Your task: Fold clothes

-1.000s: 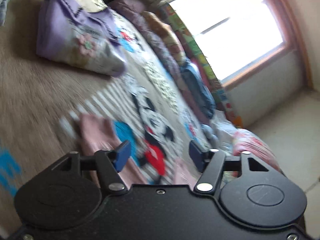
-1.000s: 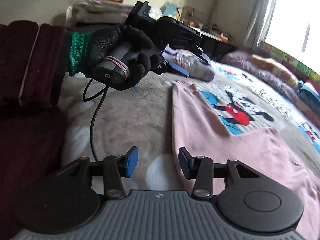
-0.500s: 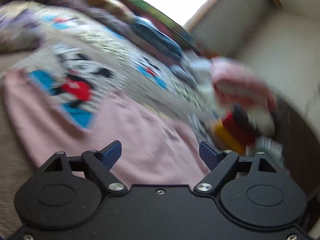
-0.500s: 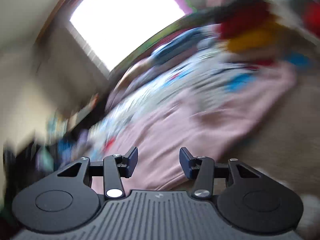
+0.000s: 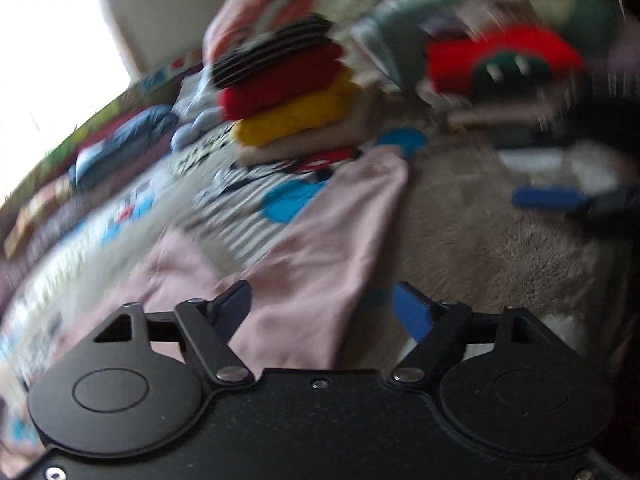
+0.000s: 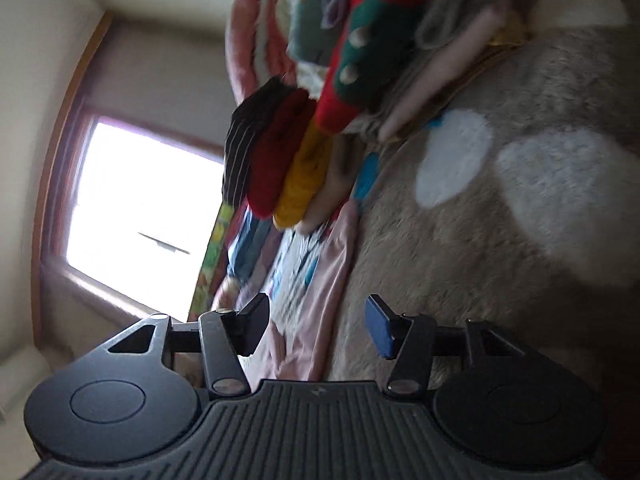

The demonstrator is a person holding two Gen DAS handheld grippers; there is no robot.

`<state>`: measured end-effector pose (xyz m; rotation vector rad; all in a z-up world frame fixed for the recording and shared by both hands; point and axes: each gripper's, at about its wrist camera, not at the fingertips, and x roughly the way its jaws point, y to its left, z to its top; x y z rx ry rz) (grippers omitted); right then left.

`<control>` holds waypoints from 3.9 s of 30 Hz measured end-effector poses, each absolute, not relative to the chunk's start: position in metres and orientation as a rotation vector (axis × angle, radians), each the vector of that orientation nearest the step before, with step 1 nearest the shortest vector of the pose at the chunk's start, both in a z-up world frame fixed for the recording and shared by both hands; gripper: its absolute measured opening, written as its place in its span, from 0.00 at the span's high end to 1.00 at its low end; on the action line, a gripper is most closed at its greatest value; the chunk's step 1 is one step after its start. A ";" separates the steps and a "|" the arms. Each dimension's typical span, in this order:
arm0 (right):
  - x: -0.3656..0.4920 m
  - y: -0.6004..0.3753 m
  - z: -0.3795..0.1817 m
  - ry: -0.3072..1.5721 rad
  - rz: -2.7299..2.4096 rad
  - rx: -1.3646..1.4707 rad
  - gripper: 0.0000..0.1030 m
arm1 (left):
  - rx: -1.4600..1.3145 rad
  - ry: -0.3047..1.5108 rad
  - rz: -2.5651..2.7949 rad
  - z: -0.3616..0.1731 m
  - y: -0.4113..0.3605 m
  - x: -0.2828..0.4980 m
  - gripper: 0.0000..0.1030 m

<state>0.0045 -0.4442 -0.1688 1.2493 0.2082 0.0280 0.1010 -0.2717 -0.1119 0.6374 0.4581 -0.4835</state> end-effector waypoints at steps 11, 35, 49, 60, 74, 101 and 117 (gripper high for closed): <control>0.006 -0.486 -0.174 0.134 -0.019 1.283 0.30 | 0.847 0.442 -0.452 -0.139 -0.339 0.140 0.39; 0.004 -0.502 -0.193 -0.032 0.084 1.500 0.01 | 0.953 0.393 -0.406 -0.151 -0.400 0.166 0.39; 0.005 -0.507 -0.198 -0.073 0.108 1.530 0.01 | 0.928 0.452 -0.352 -0.151 -0.430 0.197 0.46; 0.005 -0.509 -0.201 -0.091 0.120 1.525 0.01 | 0.873 0.521 -0.376 -0.150 -0.432 0.208 0.85; 0.010 -0.476 -0.162 -0.037 0.219 1.241 0.05 | 0.371 0.615 -0.541 -0.035 -0.337 0.224 0.92; 0.073 -0.230 -0.126 0.539 0.358 0.094 0.46 | -0.046 0.498 -0.471 0.073 -0.095 0.203 0.92; 0.057 -0.203 -0.129 0.491 0.325 -0.150 0.49 | -0.147 0.539 -0.389 0.048 0.015 0.219 0.92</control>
